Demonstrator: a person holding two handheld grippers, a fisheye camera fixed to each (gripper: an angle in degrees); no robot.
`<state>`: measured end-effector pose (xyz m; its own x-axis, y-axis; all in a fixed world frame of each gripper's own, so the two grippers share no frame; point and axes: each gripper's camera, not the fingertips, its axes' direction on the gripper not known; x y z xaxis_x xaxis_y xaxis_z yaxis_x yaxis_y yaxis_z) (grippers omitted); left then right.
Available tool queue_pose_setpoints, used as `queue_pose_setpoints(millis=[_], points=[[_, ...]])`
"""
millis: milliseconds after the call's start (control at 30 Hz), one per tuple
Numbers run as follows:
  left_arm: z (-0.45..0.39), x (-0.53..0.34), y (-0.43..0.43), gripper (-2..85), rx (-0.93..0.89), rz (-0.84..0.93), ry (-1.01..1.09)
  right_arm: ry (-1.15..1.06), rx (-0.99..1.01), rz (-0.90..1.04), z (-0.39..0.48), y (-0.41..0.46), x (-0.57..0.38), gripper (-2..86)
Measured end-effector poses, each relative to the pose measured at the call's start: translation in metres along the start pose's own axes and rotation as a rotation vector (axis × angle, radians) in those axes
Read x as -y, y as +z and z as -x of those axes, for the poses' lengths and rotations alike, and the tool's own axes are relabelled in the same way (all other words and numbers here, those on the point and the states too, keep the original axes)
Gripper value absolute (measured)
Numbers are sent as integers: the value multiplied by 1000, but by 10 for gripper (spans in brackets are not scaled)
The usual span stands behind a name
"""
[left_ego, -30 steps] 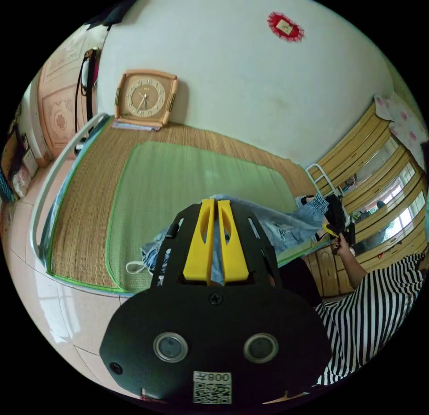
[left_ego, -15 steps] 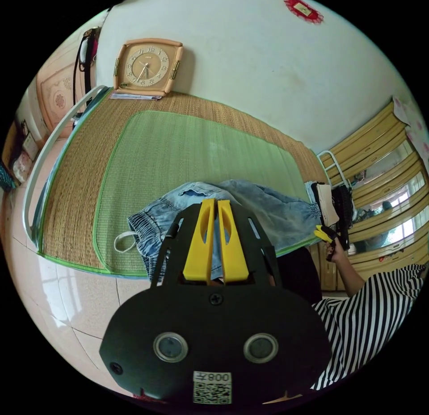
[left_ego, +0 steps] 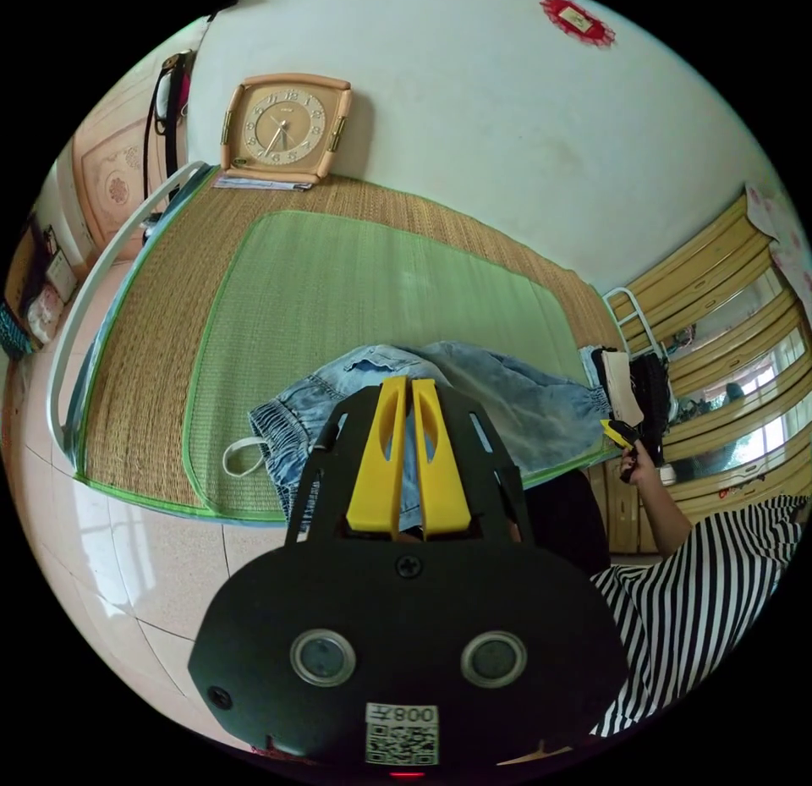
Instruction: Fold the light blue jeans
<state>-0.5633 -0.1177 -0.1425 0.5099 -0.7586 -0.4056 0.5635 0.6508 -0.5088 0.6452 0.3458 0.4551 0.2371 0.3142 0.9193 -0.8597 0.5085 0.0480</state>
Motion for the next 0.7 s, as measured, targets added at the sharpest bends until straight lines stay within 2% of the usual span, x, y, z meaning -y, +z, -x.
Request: queue_pose_setpoints(millis=[167, 300, 400, 433, 500, 567, 700], points=[[12, 68, -27, 10, -15, -109, 17, -133, 166, -106, 64, -24, 28, 10], [22, 151, -14, 14, -35, -74, 15, -269, 135, -110, 155, -4, 119, 22], [24, 210, 16, 22, 66, 8, 2, -196, 110, -63, 191, 49, 183, 45], [25, 223, 26, 28, 122, 43, -34, -168, 34, -62, 199, 71, 194, 55], [26, 230, 36, 37, 157, 68, -30, -160, -92, -47, 208, 105, 197, 64], [36, 222, 34, 48, 126, 7, -34, -196, -161, -9, 211, 141, 186, 68], [71, 191, 24, 70, 6, -35, -114, -442, -226, 195, 217, 249, 94, 66]])
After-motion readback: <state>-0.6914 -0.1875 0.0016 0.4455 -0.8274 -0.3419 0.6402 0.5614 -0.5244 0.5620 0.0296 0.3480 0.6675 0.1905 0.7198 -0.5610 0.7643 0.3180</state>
